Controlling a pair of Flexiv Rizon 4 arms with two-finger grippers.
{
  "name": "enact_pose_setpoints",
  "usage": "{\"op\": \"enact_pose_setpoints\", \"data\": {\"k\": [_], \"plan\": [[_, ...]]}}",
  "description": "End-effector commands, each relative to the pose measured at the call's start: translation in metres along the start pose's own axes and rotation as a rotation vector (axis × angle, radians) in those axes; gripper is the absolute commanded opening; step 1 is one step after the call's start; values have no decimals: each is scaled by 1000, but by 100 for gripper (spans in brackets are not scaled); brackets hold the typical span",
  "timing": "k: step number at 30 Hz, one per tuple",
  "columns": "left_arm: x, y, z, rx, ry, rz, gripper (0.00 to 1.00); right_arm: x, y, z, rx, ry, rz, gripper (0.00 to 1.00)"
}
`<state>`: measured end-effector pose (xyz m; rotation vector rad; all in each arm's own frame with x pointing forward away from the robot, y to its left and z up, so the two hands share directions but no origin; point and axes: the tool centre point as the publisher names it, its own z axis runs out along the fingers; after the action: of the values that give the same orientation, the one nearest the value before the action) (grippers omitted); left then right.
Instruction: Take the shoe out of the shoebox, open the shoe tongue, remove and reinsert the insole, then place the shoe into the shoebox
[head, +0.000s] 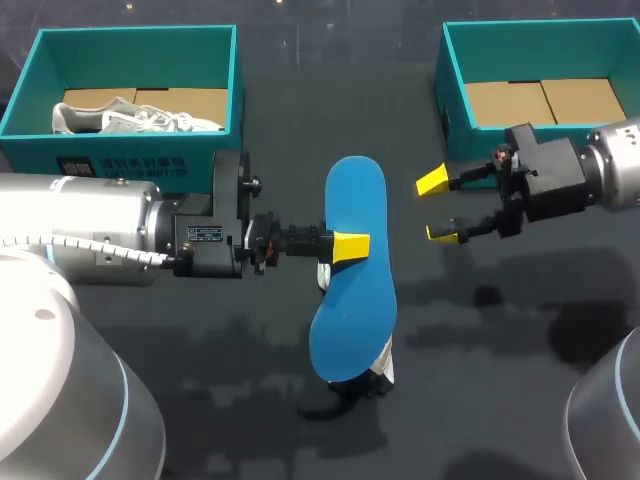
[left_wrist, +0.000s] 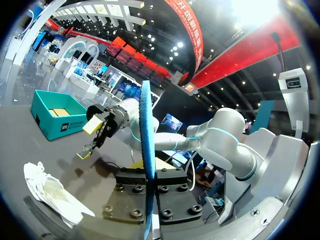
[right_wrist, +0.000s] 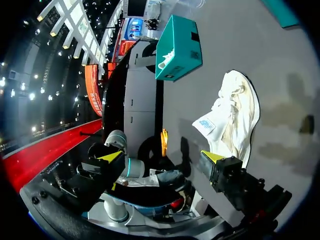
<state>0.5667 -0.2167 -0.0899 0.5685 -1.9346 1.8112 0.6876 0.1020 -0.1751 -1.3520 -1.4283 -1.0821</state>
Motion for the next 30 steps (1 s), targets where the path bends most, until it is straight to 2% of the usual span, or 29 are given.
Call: {"op": "enact_pose_setpoints", "data": {"k": [1,7,11,20,23,30], "plan": [[1,2,1,3,-3,0,0,-2,0,3,-9,29,9,100],[1,2,1,3,-3,0,0,4,-2,5,-26,68,13,100],[-1,-4,-3,16,-5,125,0,5,-2,6,-24,77,11,100],[-31,-35,-11,30,-18,532,0,5,-2,6,-24,77,11,100],[-43,-37,-12,40,8,768,0,5,-2,6,-24,77,11,100],[-43,-37,-12,40,8,768,0,5,-2,6,-24,77,11,100]]}}
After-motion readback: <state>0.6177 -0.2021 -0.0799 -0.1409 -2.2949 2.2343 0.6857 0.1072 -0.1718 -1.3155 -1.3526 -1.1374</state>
